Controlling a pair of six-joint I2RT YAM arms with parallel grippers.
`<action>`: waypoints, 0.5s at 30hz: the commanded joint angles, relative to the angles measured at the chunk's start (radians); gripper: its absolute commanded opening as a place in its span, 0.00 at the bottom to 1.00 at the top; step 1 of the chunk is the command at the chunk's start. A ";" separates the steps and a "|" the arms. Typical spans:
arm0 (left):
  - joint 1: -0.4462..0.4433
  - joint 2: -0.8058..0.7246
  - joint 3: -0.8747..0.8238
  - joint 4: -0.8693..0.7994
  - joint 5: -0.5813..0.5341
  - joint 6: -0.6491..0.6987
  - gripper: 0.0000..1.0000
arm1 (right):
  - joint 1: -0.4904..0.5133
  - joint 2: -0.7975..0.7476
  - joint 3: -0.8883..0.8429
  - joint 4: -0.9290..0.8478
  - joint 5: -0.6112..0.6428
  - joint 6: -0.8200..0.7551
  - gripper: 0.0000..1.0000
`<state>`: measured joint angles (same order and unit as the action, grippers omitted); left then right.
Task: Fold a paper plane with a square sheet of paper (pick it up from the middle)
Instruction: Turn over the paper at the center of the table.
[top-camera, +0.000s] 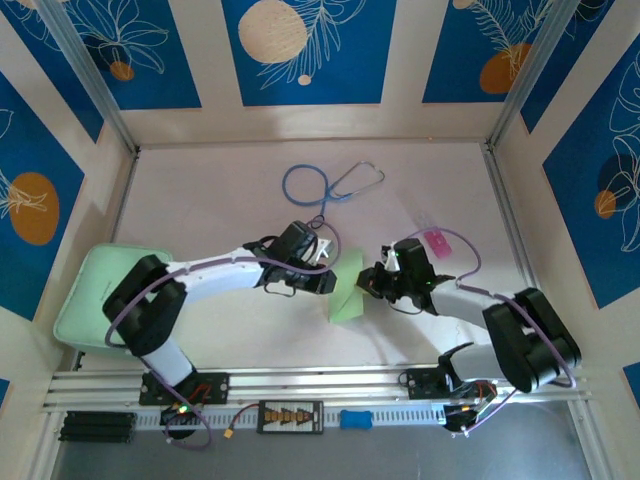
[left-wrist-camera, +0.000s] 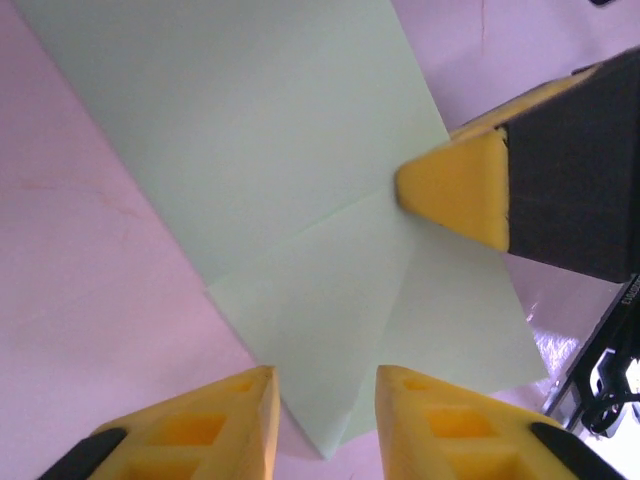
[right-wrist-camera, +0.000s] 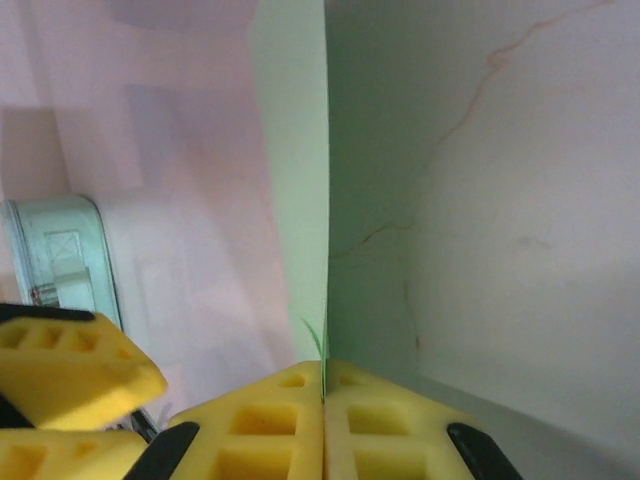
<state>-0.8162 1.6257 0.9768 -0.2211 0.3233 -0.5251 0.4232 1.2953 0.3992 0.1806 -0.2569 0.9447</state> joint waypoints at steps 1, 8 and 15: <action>0.009 -0.083 -0.028 -0.064 -0.106 -0.007 0.37 | 0.024 -0.101 0.070 -0.204 0.070 -0.105 0.08; 0.013 -0.282 -0.037 -0.136 -0.266 -0.017 0.59 | 0.089 -0.236 0.243 -0.611 0.292 -0.244 0.08; 0.020 -0.452 -0.040 -0.169 -0.343 -0.035 0.85 | 0.141 -0.144 0.441 -0.926 0.525 -0.241 0.08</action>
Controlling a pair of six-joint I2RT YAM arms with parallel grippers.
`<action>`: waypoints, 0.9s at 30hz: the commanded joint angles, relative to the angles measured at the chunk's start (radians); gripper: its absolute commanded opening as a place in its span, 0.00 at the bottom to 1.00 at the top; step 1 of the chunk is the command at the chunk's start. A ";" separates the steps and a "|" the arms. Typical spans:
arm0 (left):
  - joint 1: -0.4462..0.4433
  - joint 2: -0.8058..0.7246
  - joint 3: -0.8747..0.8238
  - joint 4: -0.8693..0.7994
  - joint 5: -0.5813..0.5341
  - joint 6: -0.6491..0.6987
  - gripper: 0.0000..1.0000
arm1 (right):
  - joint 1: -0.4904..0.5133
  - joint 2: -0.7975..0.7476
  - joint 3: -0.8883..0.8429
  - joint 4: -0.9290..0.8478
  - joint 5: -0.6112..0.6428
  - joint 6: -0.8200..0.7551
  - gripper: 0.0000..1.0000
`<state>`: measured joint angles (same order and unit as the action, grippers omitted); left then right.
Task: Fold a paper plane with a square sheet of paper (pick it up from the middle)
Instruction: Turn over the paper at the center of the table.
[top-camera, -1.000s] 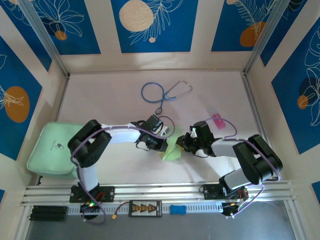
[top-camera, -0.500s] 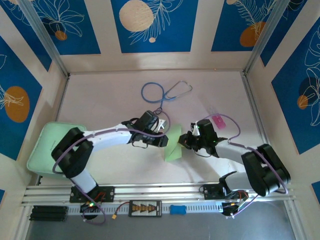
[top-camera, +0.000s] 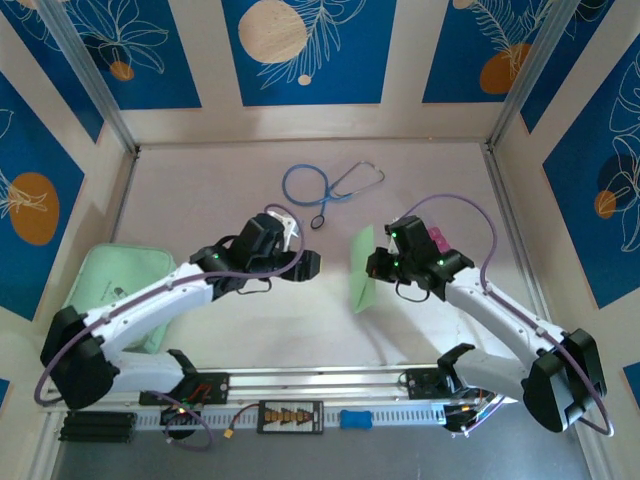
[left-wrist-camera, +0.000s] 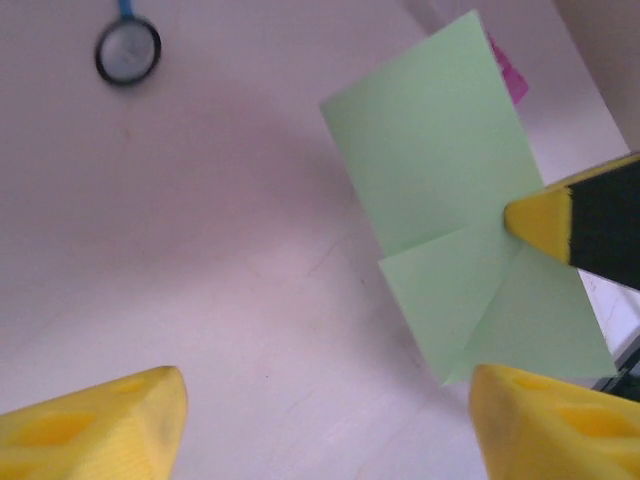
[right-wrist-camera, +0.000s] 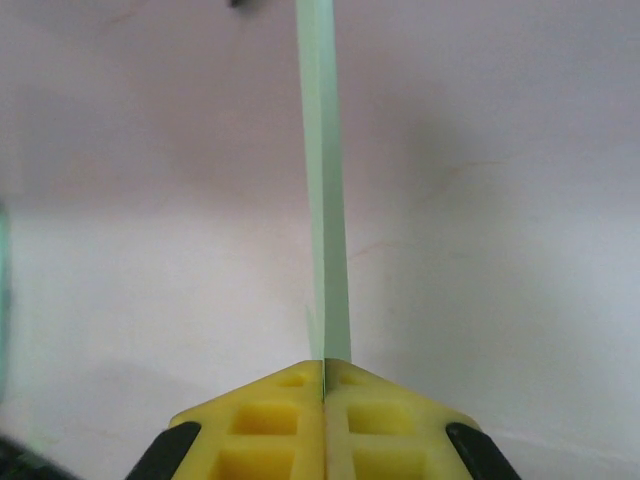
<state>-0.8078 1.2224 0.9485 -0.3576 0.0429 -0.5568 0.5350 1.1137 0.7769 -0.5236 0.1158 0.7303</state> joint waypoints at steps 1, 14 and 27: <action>0.012 -0.067 -0.013 -0.032 -0.077 -0.002 0.90 | 0.044 0.055 0.091 -0.256 0.201 -0.022 0.07; 0.050 -0.295 -0.067 -0.234 -0.392 -0.099 1.00 | 0.282 0.529 0.494 -0.614 0.656 0.140 0.08; 0.068 -0.550 -0.138 -0.306 -0.536 -0.111 1.00 | 0.433 0.937 0.870 -0.579 0.454 0.118 0.20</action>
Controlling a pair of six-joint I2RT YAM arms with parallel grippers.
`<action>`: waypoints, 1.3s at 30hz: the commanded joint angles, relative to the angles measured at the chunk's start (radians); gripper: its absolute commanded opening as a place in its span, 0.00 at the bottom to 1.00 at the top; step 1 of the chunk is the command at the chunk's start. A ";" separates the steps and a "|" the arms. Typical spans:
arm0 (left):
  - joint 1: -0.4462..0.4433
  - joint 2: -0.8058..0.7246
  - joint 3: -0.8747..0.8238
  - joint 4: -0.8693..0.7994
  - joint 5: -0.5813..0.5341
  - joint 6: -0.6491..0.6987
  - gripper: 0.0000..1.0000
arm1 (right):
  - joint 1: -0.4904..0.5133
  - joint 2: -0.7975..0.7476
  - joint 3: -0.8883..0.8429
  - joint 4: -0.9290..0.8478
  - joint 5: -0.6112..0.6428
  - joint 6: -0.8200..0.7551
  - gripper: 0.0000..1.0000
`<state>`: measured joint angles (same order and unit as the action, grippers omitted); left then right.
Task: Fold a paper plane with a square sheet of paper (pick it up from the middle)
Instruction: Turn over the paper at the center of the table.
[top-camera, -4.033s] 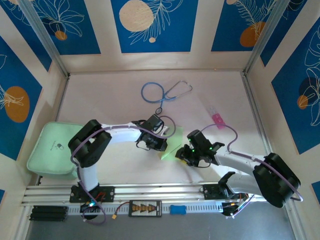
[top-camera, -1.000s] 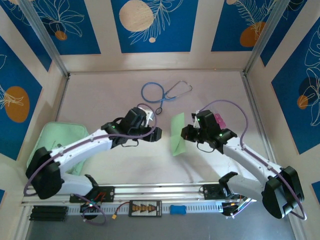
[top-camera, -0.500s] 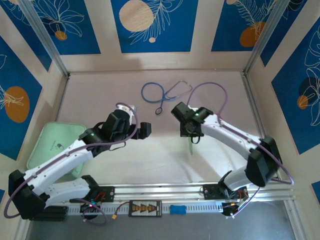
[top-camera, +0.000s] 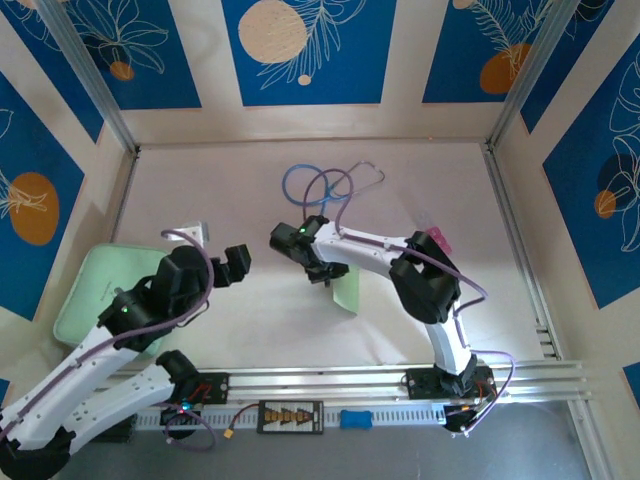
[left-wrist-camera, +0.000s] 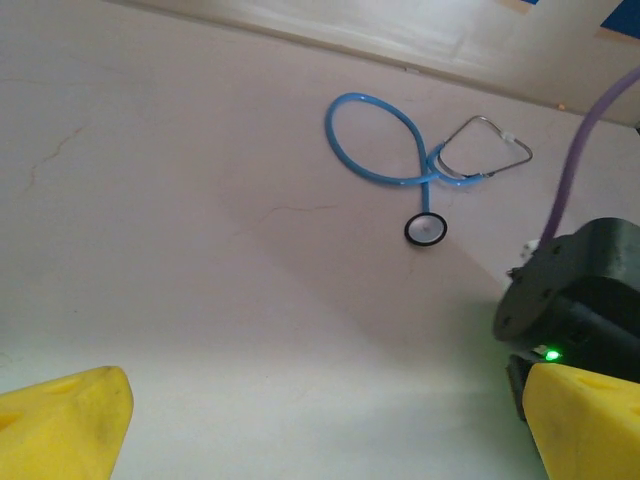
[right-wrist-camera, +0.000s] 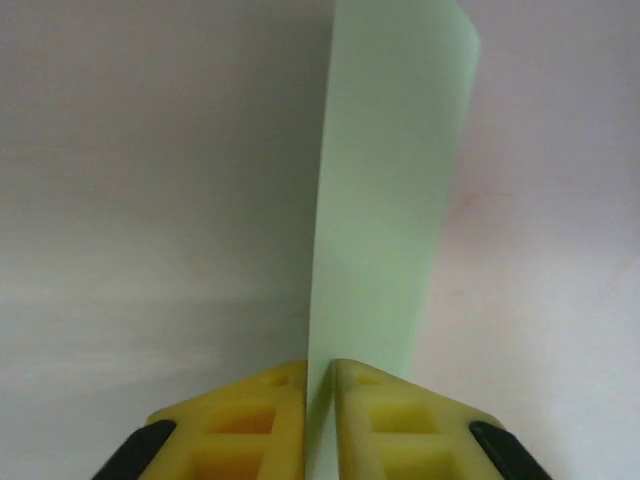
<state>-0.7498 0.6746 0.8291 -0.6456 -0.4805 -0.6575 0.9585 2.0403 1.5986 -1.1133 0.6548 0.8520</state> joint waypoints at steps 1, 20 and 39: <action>0.012 0.001 -0.021 -0.014 0.009 -0.003 1.00 | 0.008 0.007 0.049 0.053 -0.137 -0.026 0.24; 0.024 0.548 0.034 0.256 0.651 0.021 1.00 | -0.440 -0.768 -0.979 1.037 -0.842 0.085 0.24; 0.022 0.865 0.107 0.373 0.865 -0.006 1.00 | -0.565 -0.640 -1.082 1.201 -1.011 0.074 0.15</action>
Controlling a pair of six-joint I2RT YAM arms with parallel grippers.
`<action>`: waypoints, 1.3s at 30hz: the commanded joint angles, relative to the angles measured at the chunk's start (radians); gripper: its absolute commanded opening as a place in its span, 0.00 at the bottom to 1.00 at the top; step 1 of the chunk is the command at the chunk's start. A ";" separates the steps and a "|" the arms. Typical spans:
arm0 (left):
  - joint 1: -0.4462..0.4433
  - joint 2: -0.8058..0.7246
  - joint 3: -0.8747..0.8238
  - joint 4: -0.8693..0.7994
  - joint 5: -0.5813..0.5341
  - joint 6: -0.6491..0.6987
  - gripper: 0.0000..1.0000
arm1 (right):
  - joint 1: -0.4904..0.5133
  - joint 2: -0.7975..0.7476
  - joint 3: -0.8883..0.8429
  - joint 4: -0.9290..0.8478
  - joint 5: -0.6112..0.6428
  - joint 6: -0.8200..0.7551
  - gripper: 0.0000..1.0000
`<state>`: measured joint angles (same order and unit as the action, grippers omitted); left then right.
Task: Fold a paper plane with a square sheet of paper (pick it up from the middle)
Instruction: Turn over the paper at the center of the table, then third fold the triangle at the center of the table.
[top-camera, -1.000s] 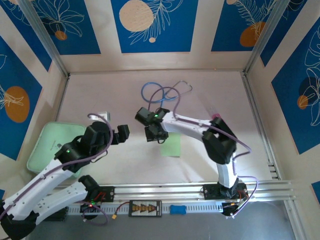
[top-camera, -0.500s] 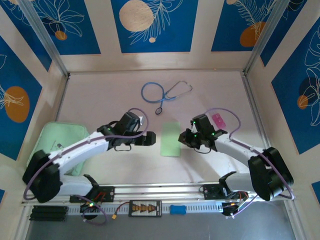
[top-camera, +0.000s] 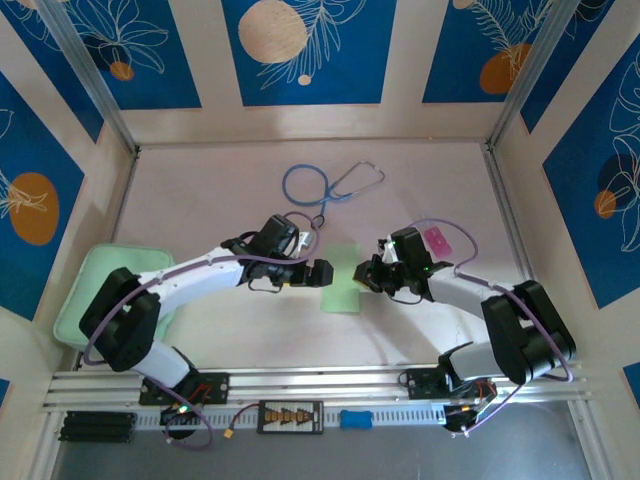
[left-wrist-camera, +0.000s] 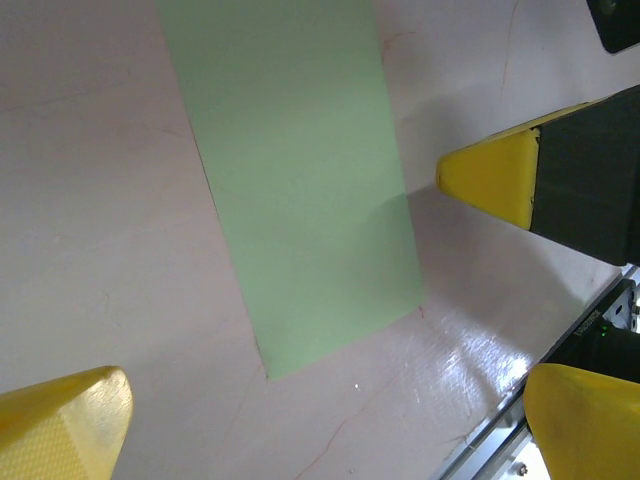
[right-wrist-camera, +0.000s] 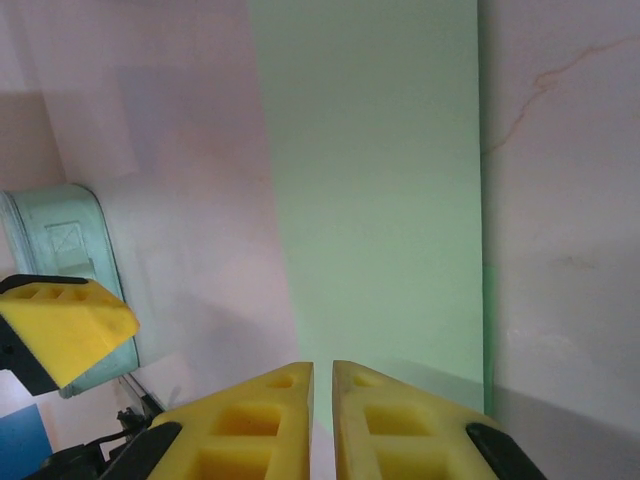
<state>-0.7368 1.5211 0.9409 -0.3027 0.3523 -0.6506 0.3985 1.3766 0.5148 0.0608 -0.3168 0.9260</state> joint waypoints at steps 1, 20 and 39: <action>0.010 0.015 -0.014 0.041 0.033 -0.018 1.00 | -0.007 0.029 -0.001 0.034 -0.039 0.000 0.15; 0.032 0.025 -0.071 0.107 0.028 -0.068 0.97 | -0.016 0.223 -0.021 0.076 -0.092 -0.044 0.13; 0.057 0.215 -0.057 0.255 0.162 -0.129 0.52 | 0.025 0.266 -0.033 0.074 -0.113 -0.076 0.12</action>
<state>-0.6918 1.7069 0.8658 -0.0887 0.4690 -0.7788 0.3801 1.5936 0.5014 0.1936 -0.4301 0.8650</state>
